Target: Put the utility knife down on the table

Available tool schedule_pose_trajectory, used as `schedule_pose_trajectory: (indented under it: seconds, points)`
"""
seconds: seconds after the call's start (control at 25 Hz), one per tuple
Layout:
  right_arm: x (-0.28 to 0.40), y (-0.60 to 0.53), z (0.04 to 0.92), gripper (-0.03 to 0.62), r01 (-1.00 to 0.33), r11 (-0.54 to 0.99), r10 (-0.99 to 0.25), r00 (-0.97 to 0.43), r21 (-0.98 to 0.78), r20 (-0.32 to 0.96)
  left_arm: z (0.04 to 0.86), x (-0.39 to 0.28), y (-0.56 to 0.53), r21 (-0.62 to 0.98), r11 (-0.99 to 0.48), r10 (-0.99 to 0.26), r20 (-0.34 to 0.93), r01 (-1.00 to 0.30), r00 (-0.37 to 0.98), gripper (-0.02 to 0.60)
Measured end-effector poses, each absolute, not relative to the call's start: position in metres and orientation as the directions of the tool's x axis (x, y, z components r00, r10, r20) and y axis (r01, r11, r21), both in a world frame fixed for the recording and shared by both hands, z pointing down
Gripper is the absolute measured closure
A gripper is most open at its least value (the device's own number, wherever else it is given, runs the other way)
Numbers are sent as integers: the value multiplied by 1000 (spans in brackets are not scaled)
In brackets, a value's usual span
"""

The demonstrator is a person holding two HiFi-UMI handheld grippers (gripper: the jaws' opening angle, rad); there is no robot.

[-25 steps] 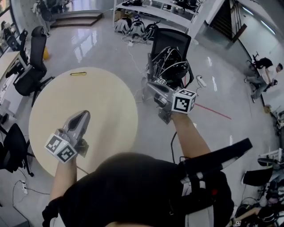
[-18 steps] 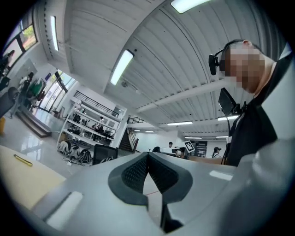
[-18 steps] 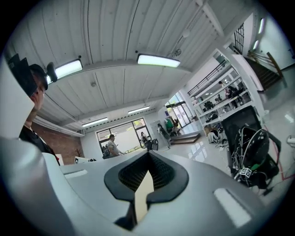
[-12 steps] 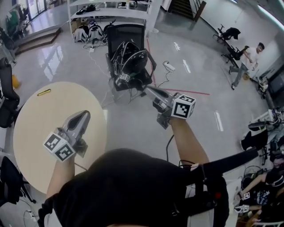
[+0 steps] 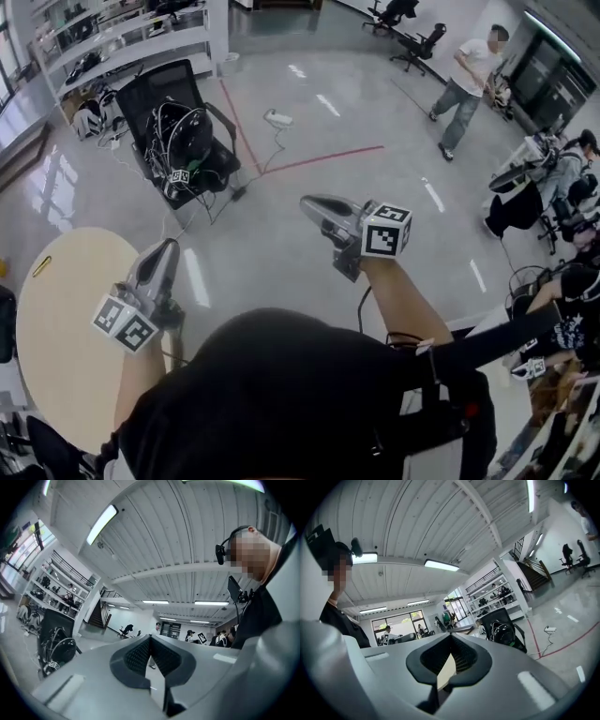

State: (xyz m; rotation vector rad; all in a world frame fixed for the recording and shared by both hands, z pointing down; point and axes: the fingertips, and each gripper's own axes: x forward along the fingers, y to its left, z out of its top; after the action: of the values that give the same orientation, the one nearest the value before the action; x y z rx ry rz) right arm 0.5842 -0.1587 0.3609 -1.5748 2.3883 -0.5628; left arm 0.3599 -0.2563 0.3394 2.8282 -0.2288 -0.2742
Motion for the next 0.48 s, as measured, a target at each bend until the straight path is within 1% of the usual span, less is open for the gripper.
schedule_pose_trajectory:
  seconds: [0.12, 0.24, 0.36, 0.48]
  points:
    - [618, -103, 361, 580, -847, 304, -937, -349, -437, 24, 339, 415, -213, 312, -948, -112, -148, -61, 983, 581]
    - [638, -75, 369, 580, -870, 255, -956, -293, -423, 27, 347, 459, -191, 315, -949, -19, -138, 25, 990, 581]
    - [651, -64, 375, 582, -894, 210, -972, -235, -396, 17, 351, 488, -184, 295, -950, 67, -135, 104, 989, 581]
    - [654, -46, 376, 581, -903, 179, -981, -193, -389, -3, 354, 503, -174, 292, -944, 124, -116, 153, 985, 581]
